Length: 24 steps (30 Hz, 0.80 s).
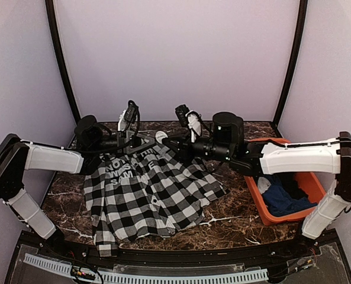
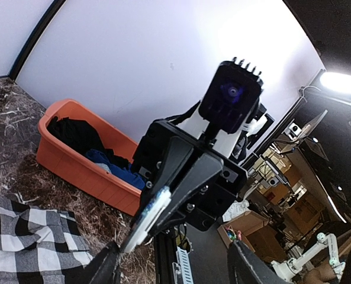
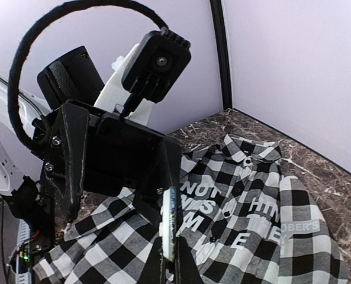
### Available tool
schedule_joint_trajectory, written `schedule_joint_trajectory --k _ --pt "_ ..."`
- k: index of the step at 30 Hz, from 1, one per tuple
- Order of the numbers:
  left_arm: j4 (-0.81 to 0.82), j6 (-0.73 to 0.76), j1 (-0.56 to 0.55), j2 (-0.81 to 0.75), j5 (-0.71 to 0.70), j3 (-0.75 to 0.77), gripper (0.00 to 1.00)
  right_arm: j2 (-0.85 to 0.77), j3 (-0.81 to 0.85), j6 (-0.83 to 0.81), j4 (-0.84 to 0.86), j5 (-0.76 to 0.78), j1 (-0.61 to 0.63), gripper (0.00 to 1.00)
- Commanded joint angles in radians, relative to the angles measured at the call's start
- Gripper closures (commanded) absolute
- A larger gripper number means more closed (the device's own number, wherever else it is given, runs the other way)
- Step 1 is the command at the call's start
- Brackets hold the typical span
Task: Pin the brooch onto the clothing
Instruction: Open the brooch.
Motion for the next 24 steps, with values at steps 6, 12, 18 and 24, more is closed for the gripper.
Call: schedule_joint_trajectory --k 6,12,18,24 --pt "0.174 -0.123 0.0 0.052 -0.013 -0.001 0.47 0.063 0.046 -0.183 0.044 0.171 0.088 1.0" --pt "0.211 -0.148 0.004 0.057 -0.023 -0.009 0.55 0.059 0.042 -0.183 0.054 0.218 0.095 1.0" --pt "0.29 -0.202 0.007 0.075 -0.026 -0.015 0.48 0.034 0.018 -0.17 0.085 0.265 0.095 1.0" --pt "0.372 -0.281 0.011 0.108 -0.03 -0.013 0.47 0.021 -0.008 -0.171 0.133 0.314 0.095 1.0"
